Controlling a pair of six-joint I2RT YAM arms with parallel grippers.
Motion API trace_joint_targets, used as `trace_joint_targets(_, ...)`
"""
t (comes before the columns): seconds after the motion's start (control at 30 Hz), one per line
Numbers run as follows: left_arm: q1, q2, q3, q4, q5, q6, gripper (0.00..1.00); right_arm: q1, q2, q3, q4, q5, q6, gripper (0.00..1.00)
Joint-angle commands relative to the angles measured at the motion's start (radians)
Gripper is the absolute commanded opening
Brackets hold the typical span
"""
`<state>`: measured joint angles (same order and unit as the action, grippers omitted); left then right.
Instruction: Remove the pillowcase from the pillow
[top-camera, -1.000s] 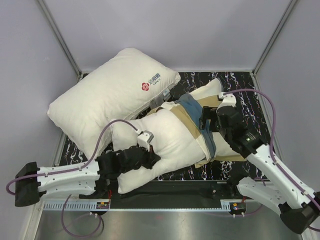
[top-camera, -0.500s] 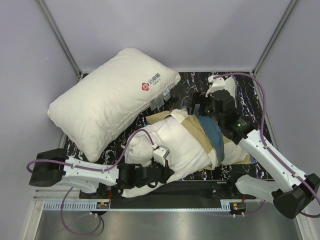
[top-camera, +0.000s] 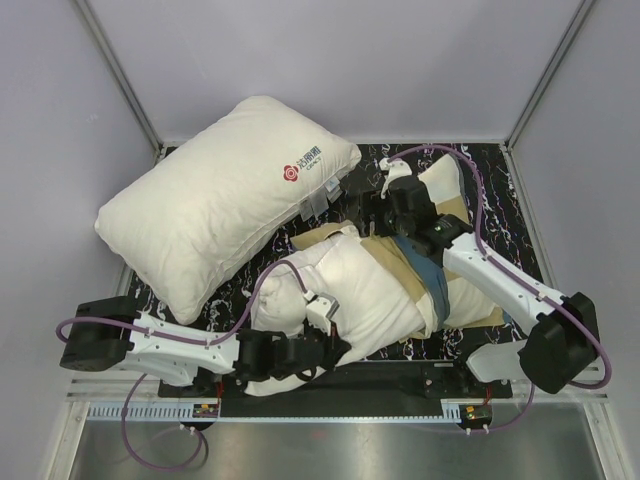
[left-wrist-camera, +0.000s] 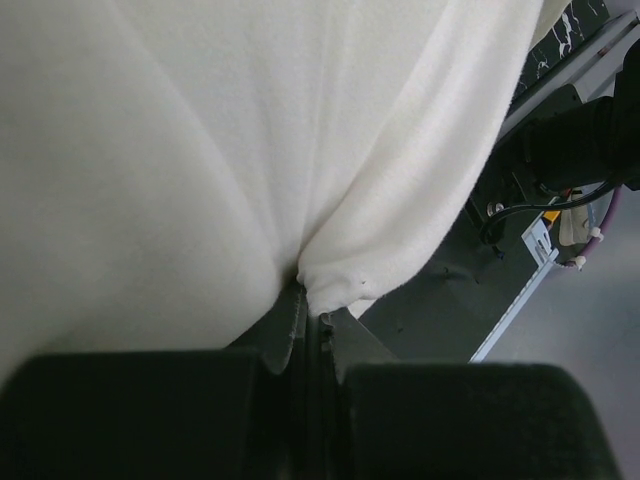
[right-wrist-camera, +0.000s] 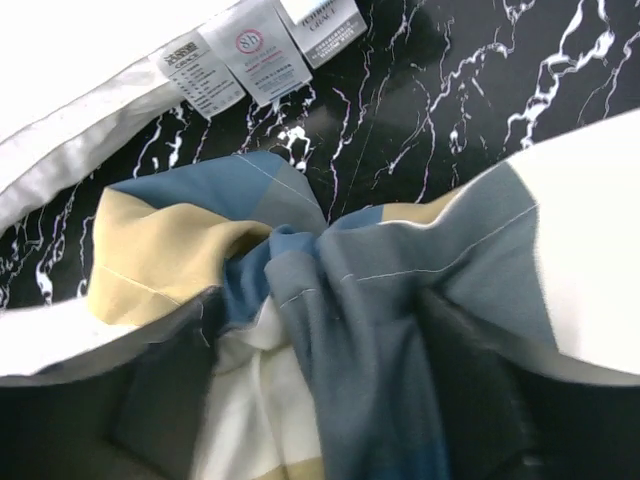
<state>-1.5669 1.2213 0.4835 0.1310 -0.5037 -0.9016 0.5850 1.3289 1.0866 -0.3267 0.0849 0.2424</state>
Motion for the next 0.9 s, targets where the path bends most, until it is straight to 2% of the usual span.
trace_joint_targets(0.0,-0.044,0.063,-0.071,-0.185,0.126,-0.111,0.00,-0.001,0.038,-0.022,-0.052,-0.015,0.044,0.77)
trace_joint_targets(0.03,-0.045,0.060,-0.074,-0.188,0.120,-0.118,0.00,-0.001,0.044,-0.022,-0.066,0.024,0.049,0.52)
trace_joint_targets(0.1,-0.048,0.049,-0.085,-0.192,0.114,-0.135,0.00,-0.001,0.043,-0.019,-0.075,0.068,0.051,0.26)
trace_joint_targets(0.13,-0.050,0.046,-0.089,-0.192,0.113,-0.144,0.00,-0.002,0.035,-0.017,-0.081,0.093,0.057,0.04)
trace_joint_targets(0.17,-0.050,0.040,-0.098,-0.191,0.111,-0.148,0.00,-0.001,0.033,-0.011,-0.087,0.116,0.063,0.00)
trace_joint_targets(0.4,-0.050,-0.006,-0.103,-0.247,0.082,-0.163,0.00,-0.022,-0.019,0.082,-0.169,0.372,0.031,0.00)
trace_joint_targets(0.53,-0.050,-0.086,-0.099,-0.371,0.048,-0.203,0.00,-0.123,-0.080,0.144,-0.202,0.369,0.009,0.00)
trace_joint_targets(0.7,-0.054,-0.291,-0.094,-0.533,-0.025,-0.266,0.00,-0.255,-0.120,0.182,-0.225,0.401,-0.029,0.00)
trace_joint_targets(0.87,-0.055,-0.555,-0.074,-0.799,-0.122,-0.358,0.00,-0.355,-0.129,0.147,-0.238,0.408,-0.029,0.00)
